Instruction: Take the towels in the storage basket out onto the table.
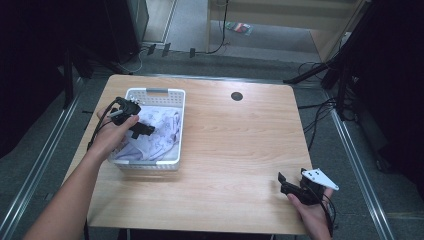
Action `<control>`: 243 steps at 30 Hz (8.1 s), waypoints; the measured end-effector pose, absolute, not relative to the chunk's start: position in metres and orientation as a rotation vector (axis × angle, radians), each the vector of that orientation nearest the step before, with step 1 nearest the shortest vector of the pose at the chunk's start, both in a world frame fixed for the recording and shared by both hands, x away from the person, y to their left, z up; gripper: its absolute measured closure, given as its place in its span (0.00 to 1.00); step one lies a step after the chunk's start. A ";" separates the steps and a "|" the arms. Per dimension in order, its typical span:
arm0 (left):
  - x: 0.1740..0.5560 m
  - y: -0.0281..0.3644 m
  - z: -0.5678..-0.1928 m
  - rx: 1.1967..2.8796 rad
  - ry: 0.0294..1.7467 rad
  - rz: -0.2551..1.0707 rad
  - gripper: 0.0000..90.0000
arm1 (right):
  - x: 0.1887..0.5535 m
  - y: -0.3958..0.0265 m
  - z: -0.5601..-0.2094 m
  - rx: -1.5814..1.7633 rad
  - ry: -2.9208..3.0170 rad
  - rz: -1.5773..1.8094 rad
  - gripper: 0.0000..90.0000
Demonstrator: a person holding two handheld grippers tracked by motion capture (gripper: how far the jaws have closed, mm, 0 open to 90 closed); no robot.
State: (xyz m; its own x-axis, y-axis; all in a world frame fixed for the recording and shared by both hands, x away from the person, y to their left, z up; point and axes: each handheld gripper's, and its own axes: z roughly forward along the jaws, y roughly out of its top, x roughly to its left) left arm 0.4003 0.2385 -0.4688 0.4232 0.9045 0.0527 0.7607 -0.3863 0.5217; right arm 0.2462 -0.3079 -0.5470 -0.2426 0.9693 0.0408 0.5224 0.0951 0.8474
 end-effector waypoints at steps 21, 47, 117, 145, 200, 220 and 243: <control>0.421 0.210 -0.500 2.411 1.457 0.443 0.00 | 0.247 -0.308 -0.547 1.453 1.832 1.059 0.15; 0.417 0.194 -0.505 2.522 1.419 0.364 0.55 | 0.247 -0.307 -0.547 1.459 1.836 1.050 0.16; 0.401 0.162 -0.361 2.457 1.221 0.432 0.64 | 0.247 -0.306 -0.547 1.454 1.839 1.050 0.16; 0.405 0.061 -0.378 2.527 1.056 0.394 0.64 | 0.246 -0.306 -0.547 1.435 1.854 1.049 0.15; 0.415 -0.024 -0.438 2.487 1.031 0.188 0.00 | 0.245 -0.306 -0.547 1.435 1.848 1.062 0.15; 0.409 0.045 -0.420 2.419 1.128 0.236 0.00 | 0.246 -0.306 -0.547 1.438 1.847 1.058 0.15; 0.389 0.182 -0.404 2.304 1.334 0.360 0.00 | 0.246 -0.306 -0.547 1.441 1.849 1.052 0.15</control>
State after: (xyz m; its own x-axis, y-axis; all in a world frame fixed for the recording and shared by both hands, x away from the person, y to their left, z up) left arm 0.3891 0.1815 -0.4038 0.4979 0.8672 0.0003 0.7493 -0.4304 0.5033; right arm 0.2463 -0.3062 -0.5469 -0.2617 0.9646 0.0335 0.5214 0.1121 0.8459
